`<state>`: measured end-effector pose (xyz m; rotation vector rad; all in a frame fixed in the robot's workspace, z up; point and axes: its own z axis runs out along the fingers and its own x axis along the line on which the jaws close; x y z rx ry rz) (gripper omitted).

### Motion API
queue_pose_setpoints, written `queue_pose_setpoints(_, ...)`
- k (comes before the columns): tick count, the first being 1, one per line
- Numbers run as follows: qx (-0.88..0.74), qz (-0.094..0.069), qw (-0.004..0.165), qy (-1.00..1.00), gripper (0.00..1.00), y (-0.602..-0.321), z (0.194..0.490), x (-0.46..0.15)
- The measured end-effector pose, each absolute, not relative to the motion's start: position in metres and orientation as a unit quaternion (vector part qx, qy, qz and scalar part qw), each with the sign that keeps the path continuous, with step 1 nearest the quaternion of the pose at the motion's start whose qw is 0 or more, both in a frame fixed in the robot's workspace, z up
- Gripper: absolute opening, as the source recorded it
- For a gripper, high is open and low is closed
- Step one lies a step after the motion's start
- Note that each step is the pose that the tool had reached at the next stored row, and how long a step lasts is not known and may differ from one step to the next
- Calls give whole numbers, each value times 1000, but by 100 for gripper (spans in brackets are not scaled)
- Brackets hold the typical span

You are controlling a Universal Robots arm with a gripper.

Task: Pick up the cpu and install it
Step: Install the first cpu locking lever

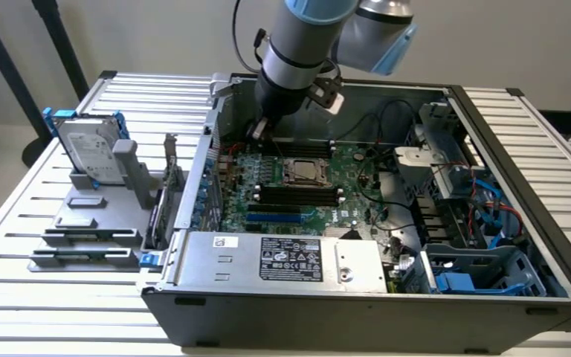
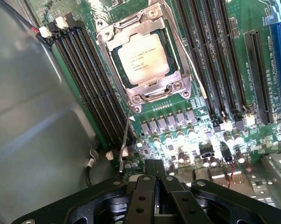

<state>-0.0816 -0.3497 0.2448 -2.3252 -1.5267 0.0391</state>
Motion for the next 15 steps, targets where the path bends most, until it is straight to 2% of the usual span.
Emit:
queue_pose_setpoints(6,-827,-3,199,-526,11,-350,245,-84)
queue_pose_setpoints(15,-840,-20,216,-497,11,-350,245,-89)
